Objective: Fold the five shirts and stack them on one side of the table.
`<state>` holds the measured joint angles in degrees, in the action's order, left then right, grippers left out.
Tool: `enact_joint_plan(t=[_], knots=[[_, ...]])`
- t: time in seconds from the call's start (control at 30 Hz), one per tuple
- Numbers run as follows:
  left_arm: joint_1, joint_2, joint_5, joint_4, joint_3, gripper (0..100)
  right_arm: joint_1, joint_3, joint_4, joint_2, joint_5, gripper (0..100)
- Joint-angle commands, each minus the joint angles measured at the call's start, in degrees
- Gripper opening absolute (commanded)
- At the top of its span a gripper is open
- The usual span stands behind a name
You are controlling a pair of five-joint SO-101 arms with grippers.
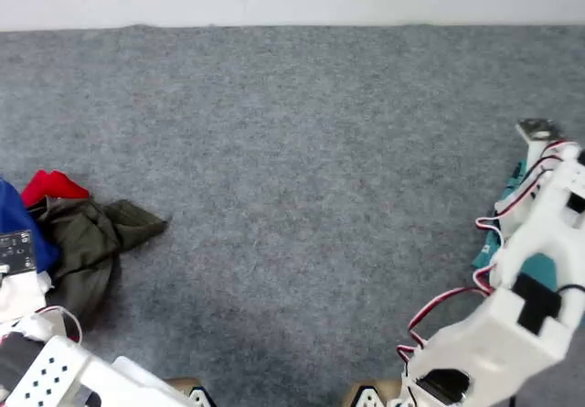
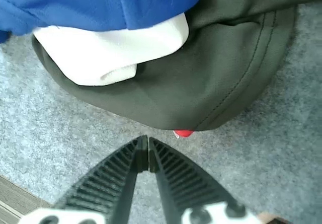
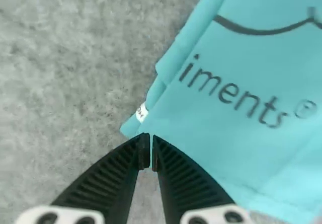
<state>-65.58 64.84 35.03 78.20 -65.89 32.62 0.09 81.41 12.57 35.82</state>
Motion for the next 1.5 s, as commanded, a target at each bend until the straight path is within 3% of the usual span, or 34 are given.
enact_joint_plan(t=[0.0,0.2,0.3,0.47,0.73,0.87,1.17,1.47], knots=[[0.4,0.4,0.4,-1.1,0.7,2,0.1,-0.7,4.1,-8.7,-0.4,1.0],[0.5,0.0,2.1,0.8,6.0,2,-1.5,-0.4,11.5,-16.5,-0.9,1.0],[3.3,0.0,6.2,4.3,8.6,3,-3.6,-0.4,16.5,-17.5,-0.9,1.0],[6.2,-0.2,6.1,5.5,10.2,8,-7.5,-0.7,21.5,-19.0,-1.1,1.0],[18.4,-1.4,5.1,5.6,10.4,8,-13.1,1.1,21.4,-27.7,-8.2,1.3],[25.3,-12.1,1.8,7.4,15.0,9,-16.1,4.1,21.4,-29.6,-9.6,1.2],[42.1,-41.6,-3.7,14.0,40.9,17,-16.8,10.5,21.5,-31.1,-11.8,1.1],[46.2,-63.5,-2.4,13.6,56.1,25,-16.6,15.0,21.5,-31.1,-11.8,1.1]])
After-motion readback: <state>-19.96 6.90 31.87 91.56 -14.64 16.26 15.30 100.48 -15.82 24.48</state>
